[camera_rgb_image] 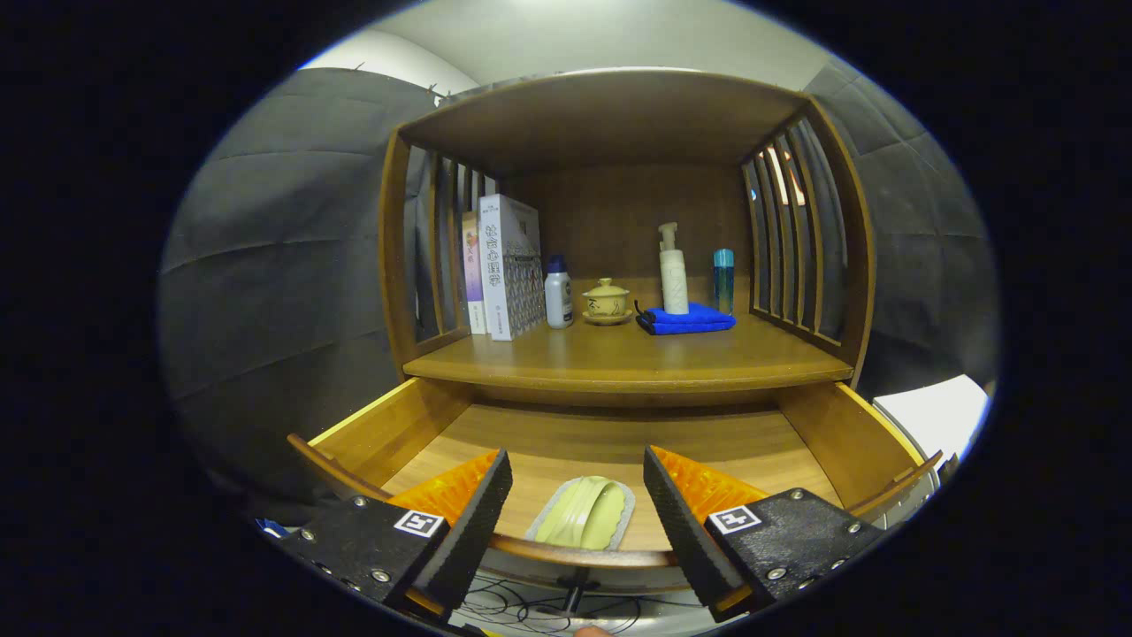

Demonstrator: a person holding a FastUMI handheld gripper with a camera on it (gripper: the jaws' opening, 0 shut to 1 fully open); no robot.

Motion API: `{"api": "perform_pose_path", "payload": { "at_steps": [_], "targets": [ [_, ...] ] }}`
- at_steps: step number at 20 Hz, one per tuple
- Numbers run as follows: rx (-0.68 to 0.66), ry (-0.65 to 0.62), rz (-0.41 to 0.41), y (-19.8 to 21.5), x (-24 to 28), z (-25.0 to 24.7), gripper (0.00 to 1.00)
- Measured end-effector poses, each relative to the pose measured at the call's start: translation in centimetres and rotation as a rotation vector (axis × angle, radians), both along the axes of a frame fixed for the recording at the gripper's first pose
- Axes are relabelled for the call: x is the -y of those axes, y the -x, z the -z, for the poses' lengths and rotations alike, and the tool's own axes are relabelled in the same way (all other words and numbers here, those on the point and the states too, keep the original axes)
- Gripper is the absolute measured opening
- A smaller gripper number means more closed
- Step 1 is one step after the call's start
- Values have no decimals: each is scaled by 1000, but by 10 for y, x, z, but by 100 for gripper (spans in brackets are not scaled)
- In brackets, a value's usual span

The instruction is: Pull open the drawer, take out the items inside it, and place them on the countertop above the cabinet.

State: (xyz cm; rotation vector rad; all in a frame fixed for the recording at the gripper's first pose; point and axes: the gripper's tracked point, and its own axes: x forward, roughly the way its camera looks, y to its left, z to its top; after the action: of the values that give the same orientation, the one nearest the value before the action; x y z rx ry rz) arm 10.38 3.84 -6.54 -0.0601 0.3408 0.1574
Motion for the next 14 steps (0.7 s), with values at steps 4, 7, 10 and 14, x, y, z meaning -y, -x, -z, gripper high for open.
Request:
{"api": "perform_pose_path", "payload": {
  "at_steps": [4,7,10,14],
  "targets": [
    [-152,-8,-8,-15,-2,18,93],
    [-247,-17,4,-24,-1,32,93],
    [-349,-51,19,-26,-4,47,93],
    [-441,-30,42,-27,0,67,85]
  ]
}}
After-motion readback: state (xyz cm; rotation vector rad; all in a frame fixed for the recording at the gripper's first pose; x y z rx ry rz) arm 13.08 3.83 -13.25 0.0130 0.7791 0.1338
